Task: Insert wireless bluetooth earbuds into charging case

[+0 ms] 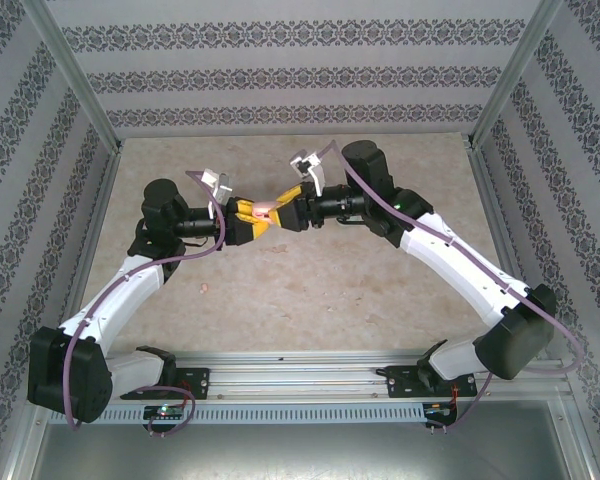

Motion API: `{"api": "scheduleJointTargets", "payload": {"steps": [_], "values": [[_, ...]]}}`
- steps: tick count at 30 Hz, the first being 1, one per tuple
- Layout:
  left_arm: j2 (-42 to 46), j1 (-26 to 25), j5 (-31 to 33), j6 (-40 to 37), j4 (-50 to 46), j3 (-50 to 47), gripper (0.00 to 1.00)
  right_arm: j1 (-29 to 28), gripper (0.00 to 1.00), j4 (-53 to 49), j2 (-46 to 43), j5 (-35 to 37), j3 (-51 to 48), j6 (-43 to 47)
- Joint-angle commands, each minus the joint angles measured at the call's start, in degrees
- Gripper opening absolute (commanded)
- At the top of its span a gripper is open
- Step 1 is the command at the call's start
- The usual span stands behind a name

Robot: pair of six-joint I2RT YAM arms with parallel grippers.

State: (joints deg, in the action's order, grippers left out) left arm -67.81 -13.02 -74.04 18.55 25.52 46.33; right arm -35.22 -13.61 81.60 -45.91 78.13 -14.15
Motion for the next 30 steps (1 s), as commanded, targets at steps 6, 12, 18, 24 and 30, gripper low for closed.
{"api": "scheduleJointTargets", "payload": {"steps": [6, 12, 18, 24, 30], "values": [[1.2, -0.2, -3.7, 0.9, 3.0, -0.4, 0.27, 1.1, 0.55, 8.0, 1.7, 1.2, 0.1, -6.3], [1.3, -0.2, -3.4, 1.0, 3.2, -0.4, 0.27, 0.8, 0.57, 11.5, 2.8, -0.5, -1.5, -10.0], [1.2, -0.1, -3.2, 0.9, 3.6, -0.4, 0.27, 0.2, 0.54, 12.2, 4.2, -2.6, -1.2, -11.6], [1.3, -0.2, -2.8, 0.9, 3.9, -0.5, 0.28, 0.1, 0.42, 10.2, 5.1, -2.5, -0.4, -11.6], [1.3, -0.1, -1.8, 0.7, 4.3, -1.0, 0.3, -0.5, 0.29, 6.4, 5.6, -2.0, 2.2, -9.1]]}}
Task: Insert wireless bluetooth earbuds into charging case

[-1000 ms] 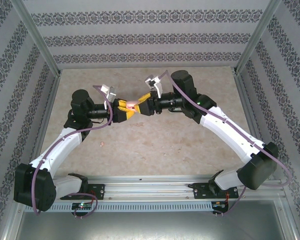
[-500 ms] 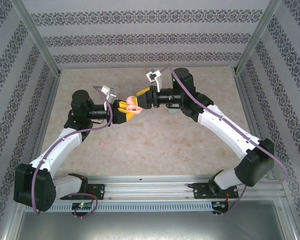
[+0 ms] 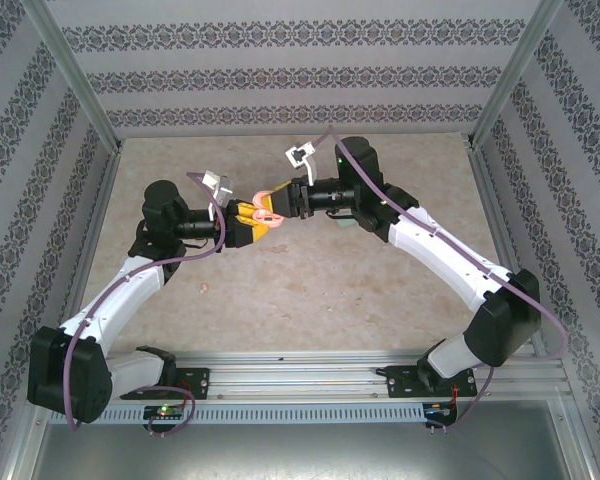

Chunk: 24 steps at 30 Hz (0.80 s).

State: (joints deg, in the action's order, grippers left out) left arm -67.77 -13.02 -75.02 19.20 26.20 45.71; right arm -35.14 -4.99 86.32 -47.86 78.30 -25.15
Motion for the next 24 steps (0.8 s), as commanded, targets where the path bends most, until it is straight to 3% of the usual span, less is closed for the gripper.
{"api": "scheduleJointTargets", "payload": {"steps": [1, 8, 15, 21, 24], "values": [[1.2, -0.1, -0.5, 0.0, 3.8, -0.4, 0.3, -1.0, 0.28, -3.1, 0.8, 0.6, 2.5, 3.2], [1.2, -0.1, 0.4, 0.0, 4.7, -0.7, 0.31, -3.2, 0.22, -7.5, 0.3, 5.1, 3.8, 8.9], [1.8, -0.2, 2.5, 0.2, 4.6, -1.2, 0.32, -3.1, 0.21, -0.5, 0.2, 2.8, 2.0, 5.1], [3.1, -0.2, 3.4, -2.6, 1.8, -1.1, 0.32, -3.3, 0.18, -1.0, 0.0, 4.4, 2.2, 4.8], [3.1, -0.2, 3.6, -3.4, 0.8, -1.0, 0.32, -3.4, 0.0, -2.6, 0.3, 6.0, 2.9, 5.2]]}}
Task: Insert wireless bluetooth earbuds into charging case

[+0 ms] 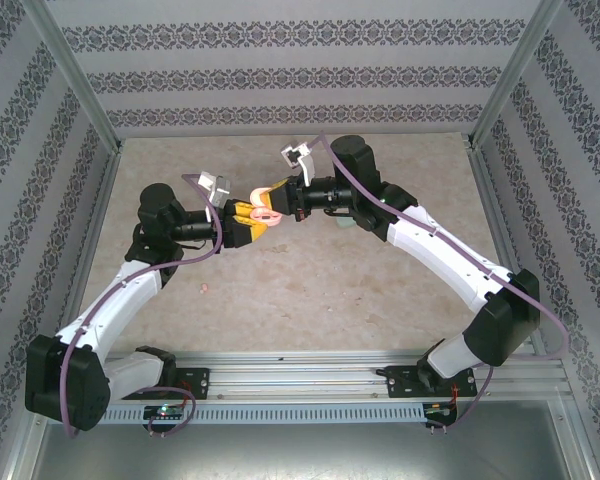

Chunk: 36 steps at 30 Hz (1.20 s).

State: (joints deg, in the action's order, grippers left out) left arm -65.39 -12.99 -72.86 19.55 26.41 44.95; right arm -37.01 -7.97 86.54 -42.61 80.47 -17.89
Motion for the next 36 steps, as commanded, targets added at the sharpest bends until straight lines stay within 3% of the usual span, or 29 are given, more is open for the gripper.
{"api": "scheduleJointTargets", "payload": {"steps": [1, 8, 21, 29, 32, 36], "values": [[0.6, -0.2, 1.5, -4.0, 0.4, -0.2, 0.32, -1.6, 0.0, -1.7, 0.5, 0.9, 1.9, -1.0], [0.9, -0.2, 1.4, -4.0, 1.0, -0.7, 0.35, -3.0, 0.0, -5.1, 0.4, 2.4, 2.7, 4.1], [0.7, -0.2, 0.4, -0.3, 9.7, -2.4, 0.58, -3.4, 0.0, -2.1, -1.5, 3.0, 0.4, 4.9], [1.1, 0.0, -1.0, 0.7, 10.3, -1.9, 0.72, -3.4, 0.0, -3.7, -2.9, 4.3, -0.3, 7.8], [0.9, 0.0, -1.7, 1.0, 10.2, -1.7, 0.72, -3.4, 0.0, -4.2, -3.3, 4.9, -0.2, 8.6], [-0.2, 0.0, -2.7, 2.5, 11.5, -1.4, 0.63, -3.4, 0.0, -4.0, -3.2, 4.9, 0.1, 8.7]]}}
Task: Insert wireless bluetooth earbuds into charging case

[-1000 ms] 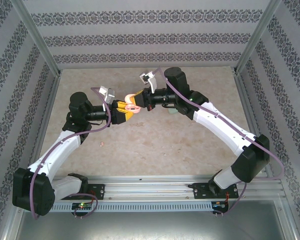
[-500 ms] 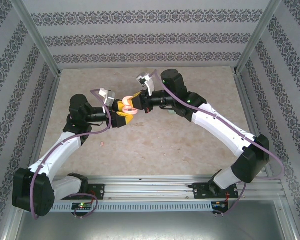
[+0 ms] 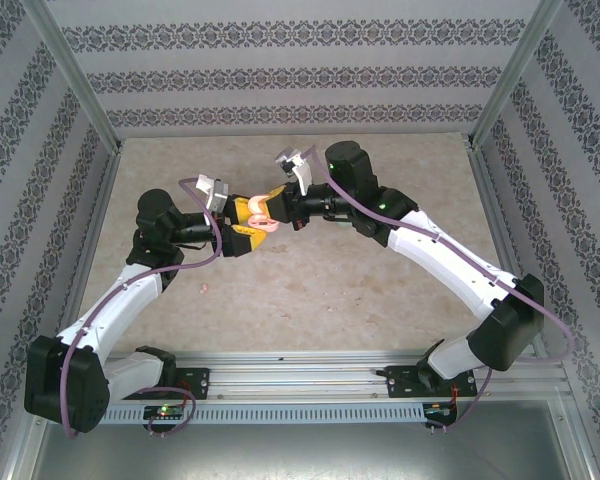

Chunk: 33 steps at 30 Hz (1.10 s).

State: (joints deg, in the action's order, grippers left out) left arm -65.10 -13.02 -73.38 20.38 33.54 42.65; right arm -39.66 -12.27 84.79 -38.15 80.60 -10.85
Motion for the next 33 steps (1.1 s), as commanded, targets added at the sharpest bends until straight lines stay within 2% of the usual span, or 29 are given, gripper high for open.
{"api": "scheduleJointTargets", "payload": {"steps": [1, 12, 13, 18, 21, 25, 33], "values": [[-0.7, 0.1, -2.3, 2.3, 5.1, 0.8, 0.61, -0.7, 0.0, 0.3, -1.5, 0.4, 0.0, 1.7], [-2.2, 0.1, -3.3, 5.1, 8.5, 1.1, 0.38, -0.7, 0.0, 0.1, -1.1, 0.1, 0.1, 1.4], [-2.2, 0.1, -3.3, 5.0, 8.5, 1.1, 0.36, -0.7, 0.02, 0.1, -1.2, 0.3, 0.1, 1.4], [-1.7, 1.8, -0.1, 4.5, 6.5, 0.2, 0.33, -0.6, 0.33, 0.6, -1.8, 2.2, -0.2, -0.5], [-1.4, 3.6, 2.0, 4.3, 5.9, -1.1, 0.3, -0.5, 0.44, 1.3, -3.0, 2.9, -0.7, -2.7], [-1.4, 5.0, 3.7, 3.8, 4.9, -2.4, 0.28, -0.4, 0.52, 0.5, -4.3, 4.0, -0.8, -4.8], [-1.1, 6.3, 3.6, 4.9, 7.2, -4.2, 0.28, -0.5, 0.55, -2.0, -4.8, 5.5, -1.1, -5.8]]}}
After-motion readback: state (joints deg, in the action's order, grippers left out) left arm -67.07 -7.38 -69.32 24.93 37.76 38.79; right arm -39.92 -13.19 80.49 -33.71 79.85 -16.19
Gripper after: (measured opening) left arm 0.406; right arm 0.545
